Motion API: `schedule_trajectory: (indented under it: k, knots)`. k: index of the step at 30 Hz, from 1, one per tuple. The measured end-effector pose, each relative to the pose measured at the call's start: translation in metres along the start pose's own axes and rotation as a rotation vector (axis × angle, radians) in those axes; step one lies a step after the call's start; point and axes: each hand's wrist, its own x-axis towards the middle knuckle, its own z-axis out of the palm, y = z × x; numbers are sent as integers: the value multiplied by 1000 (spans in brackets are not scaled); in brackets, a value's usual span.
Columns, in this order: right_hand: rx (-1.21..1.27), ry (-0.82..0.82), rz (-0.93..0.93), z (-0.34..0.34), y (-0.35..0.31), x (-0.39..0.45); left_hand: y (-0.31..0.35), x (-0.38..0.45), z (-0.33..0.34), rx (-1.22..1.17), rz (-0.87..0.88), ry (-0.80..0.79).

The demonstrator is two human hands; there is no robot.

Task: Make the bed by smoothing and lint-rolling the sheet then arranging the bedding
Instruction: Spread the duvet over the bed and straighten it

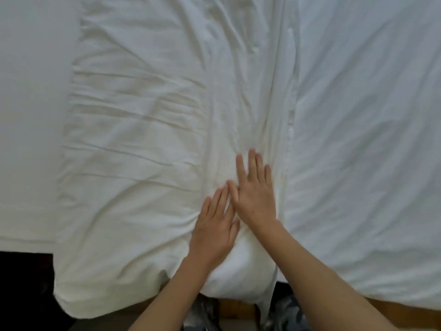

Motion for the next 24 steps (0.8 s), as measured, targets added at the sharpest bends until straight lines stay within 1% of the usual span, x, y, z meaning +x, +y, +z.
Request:
schedule_trajectory:
  k: [2,3,4,5,7,8,11,13,15,17,19,21,23,24]
  knots:
    - [-21,49,42,14,2,-36,-12,-16,-3,53,143,3]
    - [-18,81,67,19,3,-48,-22,-22,-7,96,206,35]
    - [-16,120,108,24,4,-57,-35,-29,-13,140,228,90]
    - [-11,157,170,28,5,-67,-52,-37,-21,173,201,156]
    - [28,226,323,32,2,-79,-95,-55,-38,227,50,263]
    - [75,253,397,32,-1,-82,-119,-64,-45,255,-34,284]
    - [247,275,564,23,-14,-83,-178,-94,-58,220,-304,228]
    - [310,295,624,19,-21,-86,-196,-111,-61,136,-473,205]
    - [332,308,707,20,-23,-94,-200,-125,-62,14,-626,253]
    - [261,332,793,24,-24,-105,-197,-136,-63,-170,-836,290]
    - [319,336,866,26,-33,-115,-192,-143,-61,-328,-1005,320]
    - [457,273,878,28,-46,-122,-190,-143,-61,-378,-1028,345]
    - [484,191,790,27,-51,-126,-194,-142,-65,-329,-964,367]
    - [476,181,730,24,-48,-128,-199,-143,-68,-286,-912,375]
